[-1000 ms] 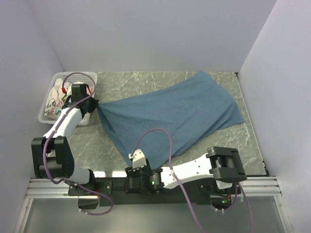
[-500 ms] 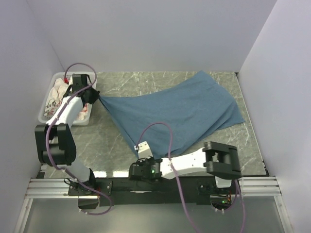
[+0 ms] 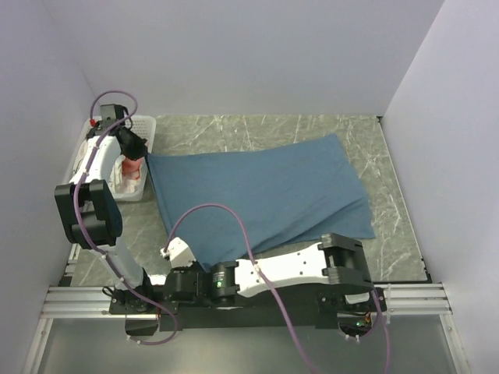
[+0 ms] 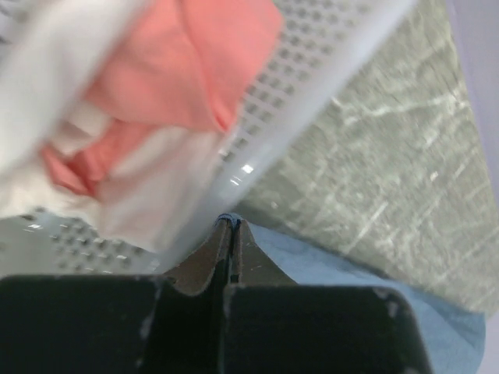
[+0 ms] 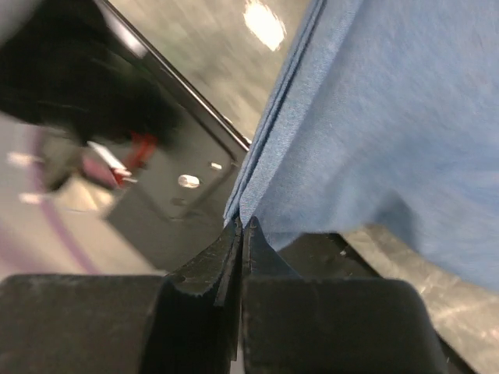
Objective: Put the pillow into the pillowcase
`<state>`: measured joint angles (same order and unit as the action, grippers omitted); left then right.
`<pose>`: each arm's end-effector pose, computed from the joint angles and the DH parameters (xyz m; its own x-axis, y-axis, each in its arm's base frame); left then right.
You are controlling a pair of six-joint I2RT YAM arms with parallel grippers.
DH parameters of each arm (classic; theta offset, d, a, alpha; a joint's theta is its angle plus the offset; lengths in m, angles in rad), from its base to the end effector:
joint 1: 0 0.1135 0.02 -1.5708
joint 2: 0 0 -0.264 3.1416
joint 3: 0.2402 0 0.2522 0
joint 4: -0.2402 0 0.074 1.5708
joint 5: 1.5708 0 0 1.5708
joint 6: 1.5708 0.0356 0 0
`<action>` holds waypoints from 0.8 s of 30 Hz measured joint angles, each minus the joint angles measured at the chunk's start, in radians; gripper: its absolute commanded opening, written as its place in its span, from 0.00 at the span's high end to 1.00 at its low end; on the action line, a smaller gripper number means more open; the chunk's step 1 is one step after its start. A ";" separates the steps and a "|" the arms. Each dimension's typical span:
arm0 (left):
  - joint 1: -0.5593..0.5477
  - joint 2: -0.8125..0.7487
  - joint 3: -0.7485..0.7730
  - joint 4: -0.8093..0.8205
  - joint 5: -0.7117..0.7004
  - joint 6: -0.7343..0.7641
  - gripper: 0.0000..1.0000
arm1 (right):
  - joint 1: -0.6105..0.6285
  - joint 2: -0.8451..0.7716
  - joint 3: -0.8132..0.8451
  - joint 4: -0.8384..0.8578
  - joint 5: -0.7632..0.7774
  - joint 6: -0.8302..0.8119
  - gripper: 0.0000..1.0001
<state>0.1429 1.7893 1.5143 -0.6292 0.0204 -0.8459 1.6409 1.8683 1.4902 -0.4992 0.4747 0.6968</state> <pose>0.3931 0.0558 0.2763 -0.4186 -0.8163 -0.3980 -0.6684 0.5736 -0.4735 -0.0128 0.4149 0.2500 -0.5412 -0.4412 -0.7158 -0.7307 0.6681 0.1407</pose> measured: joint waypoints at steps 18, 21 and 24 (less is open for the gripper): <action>0.022 0.002 -0.039 0.027 -0.018 0.032 0.99 | -0.071 0.032 -0.018 0.132 -0.251 -0.118 0.96; 0.022 0.002 -0.039 0.037 -0.018 0.045 0.99 | -0.080 0.035 0.011 0.137 -0.272 -0.119 0.94; 0.022 0.002 -0.039 0.053 -0.018 0.051 0.98 | -0.094 0.048 0.061 0.130 -0.294 -0.127 0.87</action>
<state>0.1650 1.7908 1.4757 -0.5758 0.0029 -0.7948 1.5471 1.9163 1.5509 -0.3687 0.1802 0.5694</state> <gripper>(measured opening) 0.021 0.065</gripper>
